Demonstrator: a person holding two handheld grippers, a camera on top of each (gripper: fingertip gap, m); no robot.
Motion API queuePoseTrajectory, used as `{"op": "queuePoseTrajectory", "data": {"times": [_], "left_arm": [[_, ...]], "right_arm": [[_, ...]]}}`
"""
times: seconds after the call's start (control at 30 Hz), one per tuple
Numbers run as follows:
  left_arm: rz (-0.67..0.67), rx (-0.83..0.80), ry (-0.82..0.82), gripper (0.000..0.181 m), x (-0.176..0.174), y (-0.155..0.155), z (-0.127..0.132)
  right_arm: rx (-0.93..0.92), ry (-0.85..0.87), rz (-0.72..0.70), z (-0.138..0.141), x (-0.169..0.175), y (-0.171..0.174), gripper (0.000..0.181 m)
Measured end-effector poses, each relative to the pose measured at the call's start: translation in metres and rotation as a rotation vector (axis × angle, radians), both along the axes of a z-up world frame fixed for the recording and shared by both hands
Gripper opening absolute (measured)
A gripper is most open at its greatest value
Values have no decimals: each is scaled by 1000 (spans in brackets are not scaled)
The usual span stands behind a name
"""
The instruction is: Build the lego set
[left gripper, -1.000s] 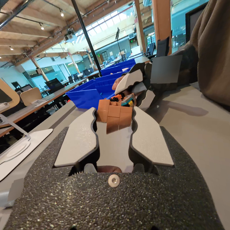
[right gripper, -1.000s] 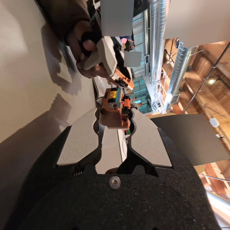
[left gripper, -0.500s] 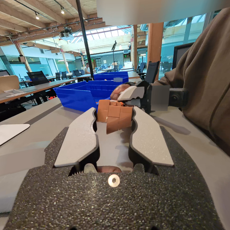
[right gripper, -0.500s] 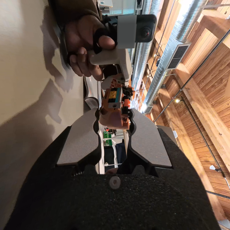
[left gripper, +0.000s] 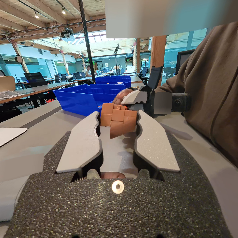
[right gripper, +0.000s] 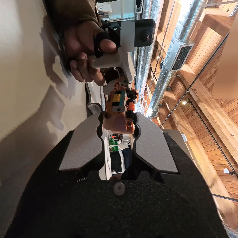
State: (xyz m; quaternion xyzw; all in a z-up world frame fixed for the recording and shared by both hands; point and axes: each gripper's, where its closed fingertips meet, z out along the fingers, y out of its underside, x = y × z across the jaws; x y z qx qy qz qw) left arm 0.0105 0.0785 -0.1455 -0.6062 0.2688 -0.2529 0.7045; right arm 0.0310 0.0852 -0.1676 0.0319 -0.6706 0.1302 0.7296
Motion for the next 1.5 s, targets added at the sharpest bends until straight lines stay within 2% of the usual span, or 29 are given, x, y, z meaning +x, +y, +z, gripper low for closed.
{"op": "queuePoseTrajectory", "data": {"times": [0.67,1.1,1.5], "left_arm": [[7,-15,-24,53,-3,3,1],[-77,-148,-290,53,-1,8,8],[-107,-151,-252,53,7,5,6]], "right_arm": [[0,3,-7,-1,0,2,47],[-2,30,-15,3,0,3,47],[-34,48,0,9,1,-2,47]]}}
